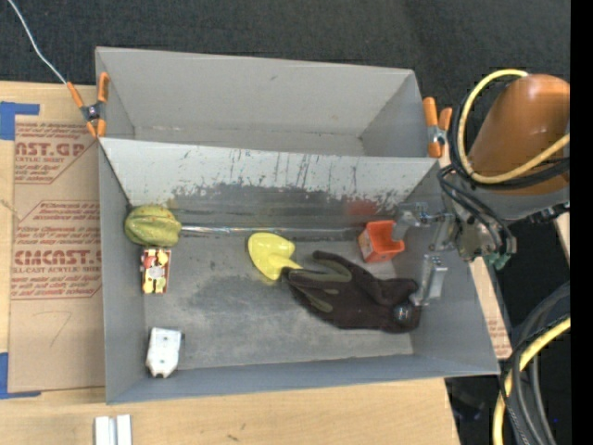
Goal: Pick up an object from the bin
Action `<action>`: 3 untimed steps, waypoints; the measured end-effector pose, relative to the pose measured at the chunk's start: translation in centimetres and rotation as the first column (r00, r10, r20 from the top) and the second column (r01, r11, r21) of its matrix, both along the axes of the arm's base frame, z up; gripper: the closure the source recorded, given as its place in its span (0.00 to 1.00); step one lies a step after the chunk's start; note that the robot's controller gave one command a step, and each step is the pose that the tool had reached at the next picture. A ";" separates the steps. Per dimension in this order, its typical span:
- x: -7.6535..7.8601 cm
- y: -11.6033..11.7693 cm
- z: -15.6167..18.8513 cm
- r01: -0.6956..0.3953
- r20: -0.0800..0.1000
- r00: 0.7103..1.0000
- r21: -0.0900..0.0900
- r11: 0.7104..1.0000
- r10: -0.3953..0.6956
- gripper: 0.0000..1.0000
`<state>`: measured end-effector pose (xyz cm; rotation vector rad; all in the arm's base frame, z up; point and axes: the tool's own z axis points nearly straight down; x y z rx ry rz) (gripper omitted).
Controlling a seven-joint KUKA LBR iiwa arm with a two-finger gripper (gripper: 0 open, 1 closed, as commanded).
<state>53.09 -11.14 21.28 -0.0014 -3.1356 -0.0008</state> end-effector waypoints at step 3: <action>-0.3 4.4 -14.5 0.200 0.007 0.980 0.000 0.980 -0.200 0.00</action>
Offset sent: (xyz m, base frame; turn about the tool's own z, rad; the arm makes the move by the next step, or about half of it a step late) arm -0.0039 0.0492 -0.1064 0.0698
